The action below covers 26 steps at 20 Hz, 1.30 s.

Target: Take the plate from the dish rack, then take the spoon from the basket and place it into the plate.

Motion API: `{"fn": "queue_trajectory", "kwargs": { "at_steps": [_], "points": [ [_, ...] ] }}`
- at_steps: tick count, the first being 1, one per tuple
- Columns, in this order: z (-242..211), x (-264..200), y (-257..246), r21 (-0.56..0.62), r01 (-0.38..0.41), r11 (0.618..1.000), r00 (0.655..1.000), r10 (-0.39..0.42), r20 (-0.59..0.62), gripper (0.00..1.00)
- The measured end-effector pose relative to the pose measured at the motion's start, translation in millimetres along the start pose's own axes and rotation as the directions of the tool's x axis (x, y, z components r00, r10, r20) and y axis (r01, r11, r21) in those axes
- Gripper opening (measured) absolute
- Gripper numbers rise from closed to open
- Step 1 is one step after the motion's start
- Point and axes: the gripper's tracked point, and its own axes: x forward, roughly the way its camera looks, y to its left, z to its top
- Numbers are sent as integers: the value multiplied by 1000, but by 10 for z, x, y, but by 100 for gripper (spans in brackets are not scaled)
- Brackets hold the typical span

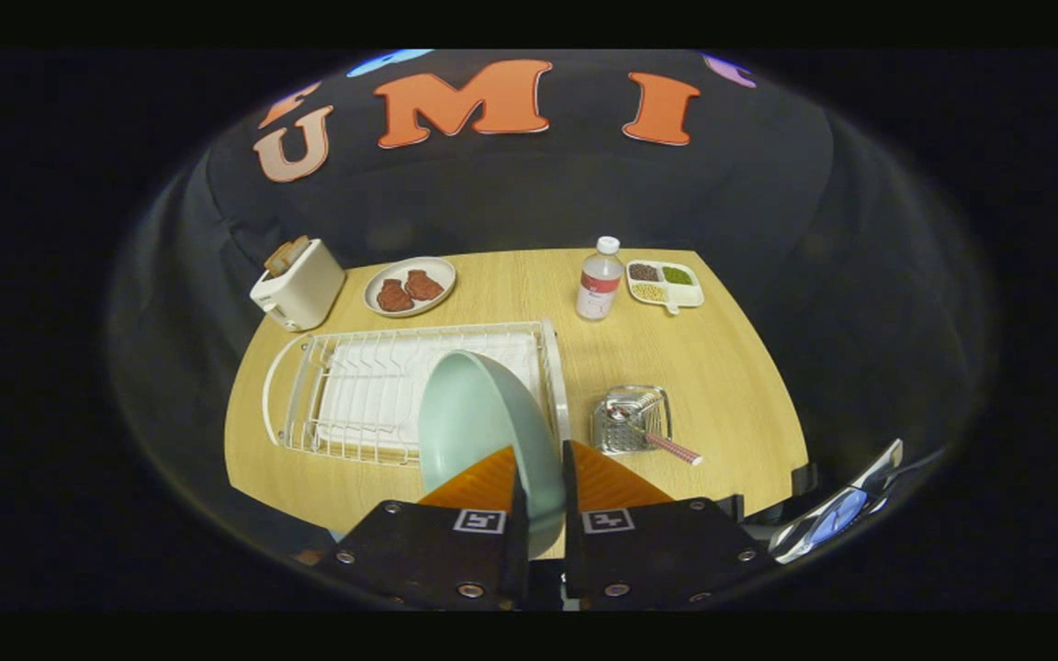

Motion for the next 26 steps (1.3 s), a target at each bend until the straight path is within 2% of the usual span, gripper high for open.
{"fn": "queue_trajectory", "kwargs": {
  "at_steps": [7,14,17,21,24,26],
  "points": [
    [-932,55,-27,53,-88,995,990,93,-108,16],
    [-1490,428,-64,106,-145,984,978,159,-137,16],
    [-1632,647,22,189,-189,963,965,218,-146,16],
    [-1688,844,168,309,-264,914,941,314,-124,16],
    [-1706,961,200,364,-290,885,930,350,-110,16],
    [-1735,1022,195,378,-292,879,928,356,-112,18]
  ]
}}
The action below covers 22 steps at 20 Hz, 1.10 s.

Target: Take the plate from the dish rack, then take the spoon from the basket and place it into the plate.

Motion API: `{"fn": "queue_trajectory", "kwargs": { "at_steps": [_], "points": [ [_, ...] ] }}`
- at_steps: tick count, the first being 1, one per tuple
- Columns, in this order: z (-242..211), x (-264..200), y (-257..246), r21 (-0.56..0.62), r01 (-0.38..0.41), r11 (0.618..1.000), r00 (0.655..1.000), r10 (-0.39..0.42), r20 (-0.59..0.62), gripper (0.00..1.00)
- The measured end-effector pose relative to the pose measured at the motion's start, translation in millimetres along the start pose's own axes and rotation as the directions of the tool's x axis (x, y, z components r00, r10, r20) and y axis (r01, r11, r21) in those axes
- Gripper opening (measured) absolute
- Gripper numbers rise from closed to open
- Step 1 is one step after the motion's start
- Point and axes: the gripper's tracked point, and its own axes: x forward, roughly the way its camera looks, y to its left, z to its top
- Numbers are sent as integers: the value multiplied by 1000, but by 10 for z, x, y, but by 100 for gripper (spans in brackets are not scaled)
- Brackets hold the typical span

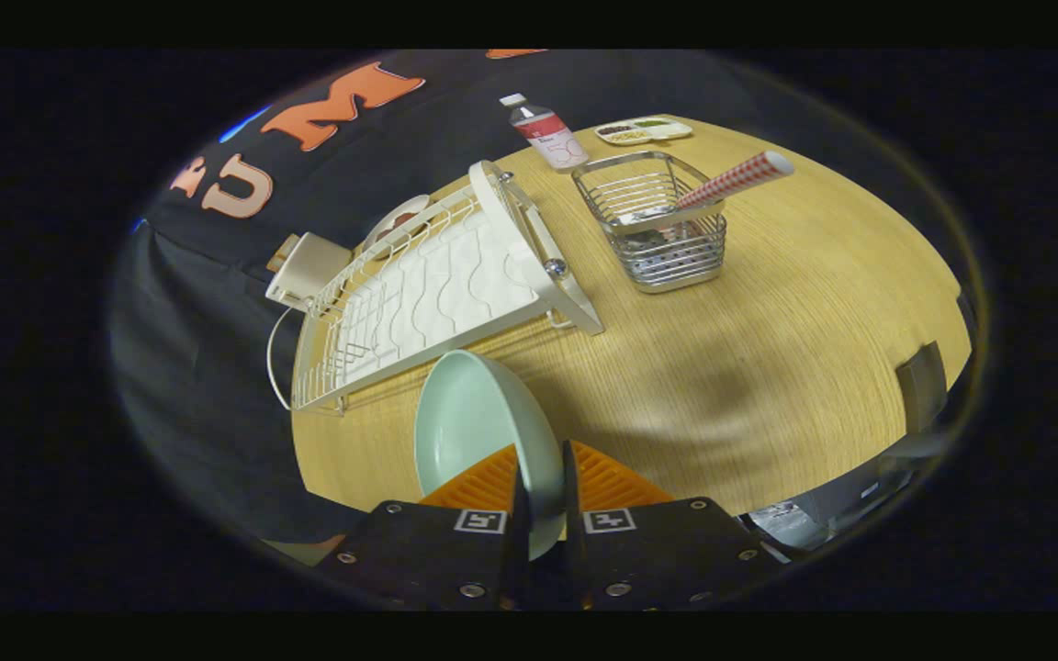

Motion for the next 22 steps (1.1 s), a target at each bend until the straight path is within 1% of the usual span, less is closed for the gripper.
{"fn": "queue_trajectory", "kwargs": {
  "at_steps": [2,5,6,7,8,10,11,12,13,14,16,19,22],
  "points": [
    [21,58,-77,-2,24,1000,1000,-24,-3,19],
    [89,119,-164,-10,58,998,998,-58,17,25],
    [109,132,-183,-17,62,998,998,-62,21,23],
    [106,135,-166,-17,48,999,999,-48,22,23],
    [134,127,-146,-13,34,999,999,-34,32,26],
    [298,92,-178,-4,32,999,994,-32,109,32],
    [397,61,-189,-2,29,1000,987,-28,160,36],
    [525,3,-183,-10,19,1000,976,-16,219,41],
    [626,-52,-194,-26,23,999,963,-15,269,43],
    [715,-96,-228,-45,39,998,951,-23,309,50],
    [858,-176,-304,-78,78,994,925,-43,378,55],
    [1072,-335,-370,-123,139,983,878,-65,474,56],
    [1231,-408,-474,-153,210,966,838,-98,536,57]
  ]
}}
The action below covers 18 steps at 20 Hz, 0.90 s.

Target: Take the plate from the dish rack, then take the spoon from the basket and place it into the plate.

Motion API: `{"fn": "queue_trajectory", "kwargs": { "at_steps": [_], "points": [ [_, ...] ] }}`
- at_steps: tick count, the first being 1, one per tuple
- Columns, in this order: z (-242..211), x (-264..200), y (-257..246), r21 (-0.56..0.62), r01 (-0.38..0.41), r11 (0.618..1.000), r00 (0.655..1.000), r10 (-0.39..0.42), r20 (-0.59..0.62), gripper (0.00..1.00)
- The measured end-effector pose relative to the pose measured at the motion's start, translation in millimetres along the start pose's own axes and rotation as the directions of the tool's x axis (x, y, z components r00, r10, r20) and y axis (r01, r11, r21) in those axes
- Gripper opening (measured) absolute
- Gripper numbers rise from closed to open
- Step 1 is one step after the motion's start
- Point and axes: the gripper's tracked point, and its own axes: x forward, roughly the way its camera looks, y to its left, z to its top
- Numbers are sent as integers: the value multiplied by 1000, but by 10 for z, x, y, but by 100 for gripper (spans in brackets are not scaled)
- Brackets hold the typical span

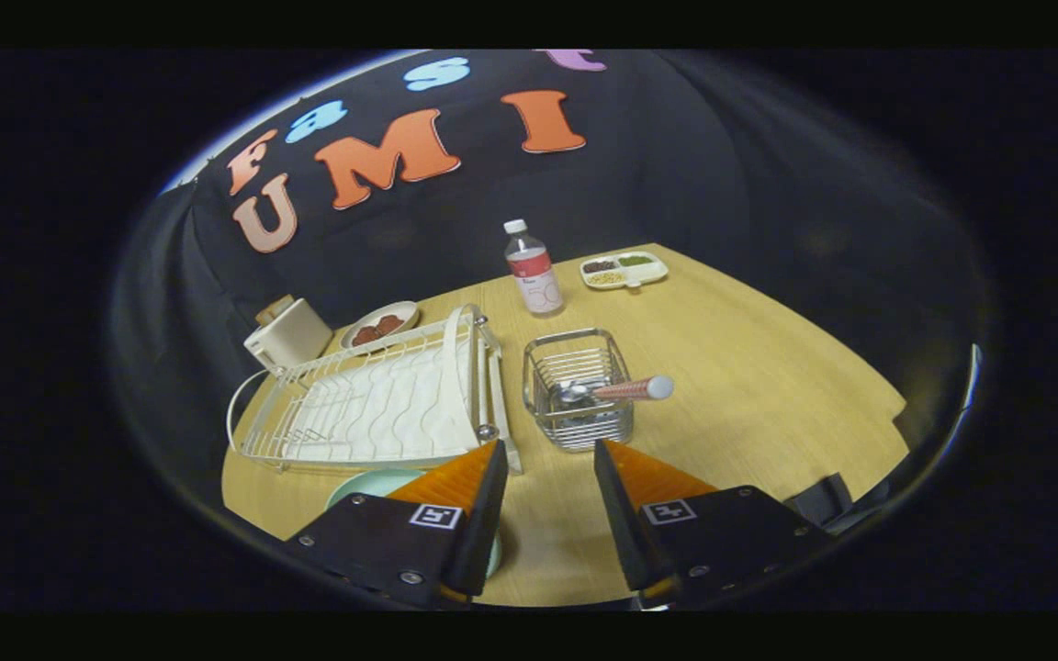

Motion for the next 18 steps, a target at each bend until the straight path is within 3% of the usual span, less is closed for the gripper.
{"fn": "queue_trajectory", "kwargs": {
  "at_steps": [3,9,15,18],
  "points": [
    [56,33,-108,1,32,1000,999,-32,25,57],
    [193,164,-270,34,61,998,995,-64,76,47],
    [289,326,-216,-27,70,997,989,-66,134,31],
    [379,347,-42,-32,23,999,986,-18,164,19]
  ]
}}
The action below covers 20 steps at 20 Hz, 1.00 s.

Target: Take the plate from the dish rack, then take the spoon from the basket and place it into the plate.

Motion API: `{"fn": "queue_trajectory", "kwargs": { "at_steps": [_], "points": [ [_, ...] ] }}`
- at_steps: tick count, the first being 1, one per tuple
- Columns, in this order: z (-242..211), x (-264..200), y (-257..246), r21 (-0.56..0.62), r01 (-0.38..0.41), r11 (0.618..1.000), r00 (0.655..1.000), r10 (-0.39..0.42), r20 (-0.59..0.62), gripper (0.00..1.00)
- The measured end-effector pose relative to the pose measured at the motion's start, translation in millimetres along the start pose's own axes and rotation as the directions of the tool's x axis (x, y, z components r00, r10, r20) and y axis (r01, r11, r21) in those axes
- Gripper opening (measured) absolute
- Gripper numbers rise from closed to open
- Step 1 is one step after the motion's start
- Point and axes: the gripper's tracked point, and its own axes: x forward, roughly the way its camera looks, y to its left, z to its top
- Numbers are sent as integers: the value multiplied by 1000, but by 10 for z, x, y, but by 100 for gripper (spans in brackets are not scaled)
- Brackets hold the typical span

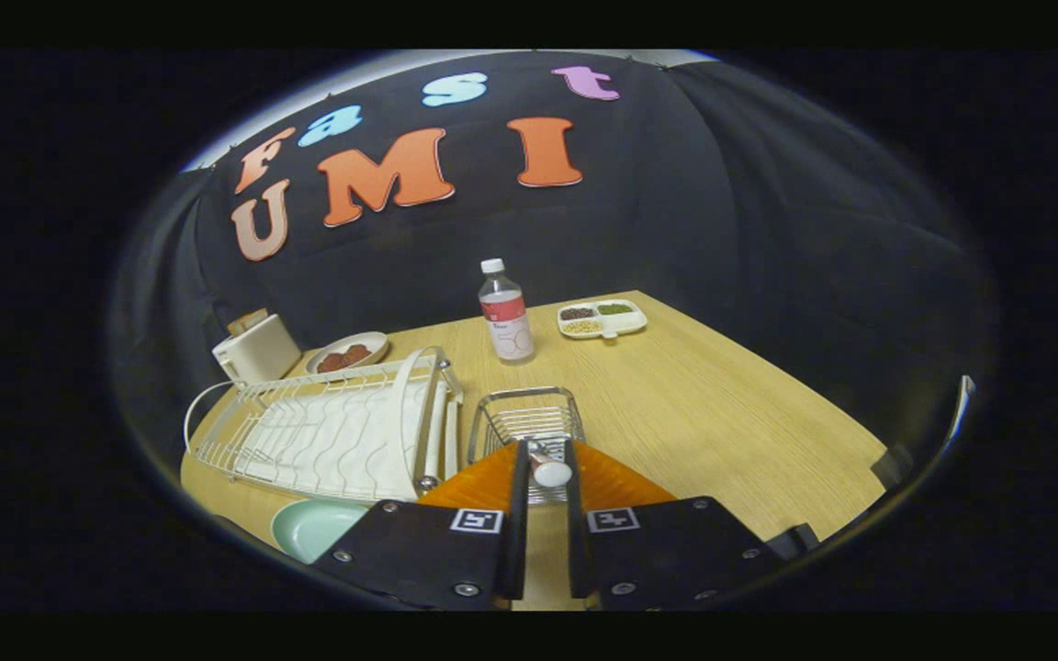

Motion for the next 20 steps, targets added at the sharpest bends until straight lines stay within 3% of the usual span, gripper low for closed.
{"fn": "queue_trajectory", "kwargs": {
  "at_steps": [3,12,20],
  "points": [
    [60,-7,69,-24,-11,1000,1000,11,-9,11],
    [532,-308,36,-69,4,998,1000,-2,15,11],
    [817,-824,222,-55,-89,994,995,92,48,11]
  ]
}}
